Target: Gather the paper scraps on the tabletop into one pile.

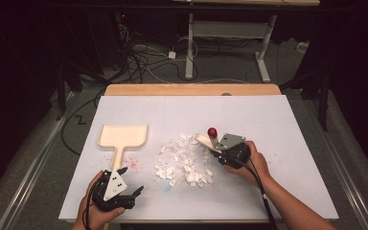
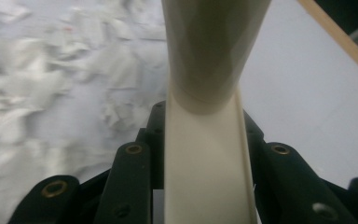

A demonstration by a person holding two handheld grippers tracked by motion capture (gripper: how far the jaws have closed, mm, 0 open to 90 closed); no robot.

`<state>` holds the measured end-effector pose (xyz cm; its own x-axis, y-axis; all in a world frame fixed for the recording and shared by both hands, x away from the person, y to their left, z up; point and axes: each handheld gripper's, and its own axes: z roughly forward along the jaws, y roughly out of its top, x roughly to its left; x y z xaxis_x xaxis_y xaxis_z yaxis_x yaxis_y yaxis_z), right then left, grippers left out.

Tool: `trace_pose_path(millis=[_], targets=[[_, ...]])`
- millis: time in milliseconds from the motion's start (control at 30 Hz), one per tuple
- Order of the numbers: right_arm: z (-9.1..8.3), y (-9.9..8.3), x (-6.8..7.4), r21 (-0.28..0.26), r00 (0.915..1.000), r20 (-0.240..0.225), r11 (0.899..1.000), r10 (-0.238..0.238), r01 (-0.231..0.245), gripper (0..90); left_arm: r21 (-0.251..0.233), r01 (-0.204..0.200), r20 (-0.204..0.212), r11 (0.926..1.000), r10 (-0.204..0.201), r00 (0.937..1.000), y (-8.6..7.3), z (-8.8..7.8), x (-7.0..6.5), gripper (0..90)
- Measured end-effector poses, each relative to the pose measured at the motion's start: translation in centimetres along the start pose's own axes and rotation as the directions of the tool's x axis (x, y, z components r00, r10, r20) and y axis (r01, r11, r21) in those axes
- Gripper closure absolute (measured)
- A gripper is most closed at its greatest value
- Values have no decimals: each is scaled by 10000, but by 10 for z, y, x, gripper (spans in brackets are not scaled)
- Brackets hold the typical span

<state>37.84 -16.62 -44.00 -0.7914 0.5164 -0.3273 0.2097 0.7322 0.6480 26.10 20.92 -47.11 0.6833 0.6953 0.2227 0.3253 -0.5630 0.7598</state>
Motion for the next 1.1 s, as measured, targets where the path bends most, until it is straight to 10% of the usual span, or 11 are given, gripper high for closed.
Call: trace_pose_path(millis=[267, 567, 1100], targets=[[-22, 10, 33, -340, 9959, -573, 9971, -693, 675, 685, 91, 38, 109, 10000, -39, 9999, 1, 1, -3, 196], [-45, 17, 13, -1221, 9993, 199, 9919, -330, 352, 685, 61, 70, 127, 10000, -71, 9999, 1, 1, -2, 196], [37, 39, -44, -712, 9939, 1075, 9973, 259, -183, 685, 50, 113, 157, 9999, -114, 9998, 0, 1, 0, 196]])
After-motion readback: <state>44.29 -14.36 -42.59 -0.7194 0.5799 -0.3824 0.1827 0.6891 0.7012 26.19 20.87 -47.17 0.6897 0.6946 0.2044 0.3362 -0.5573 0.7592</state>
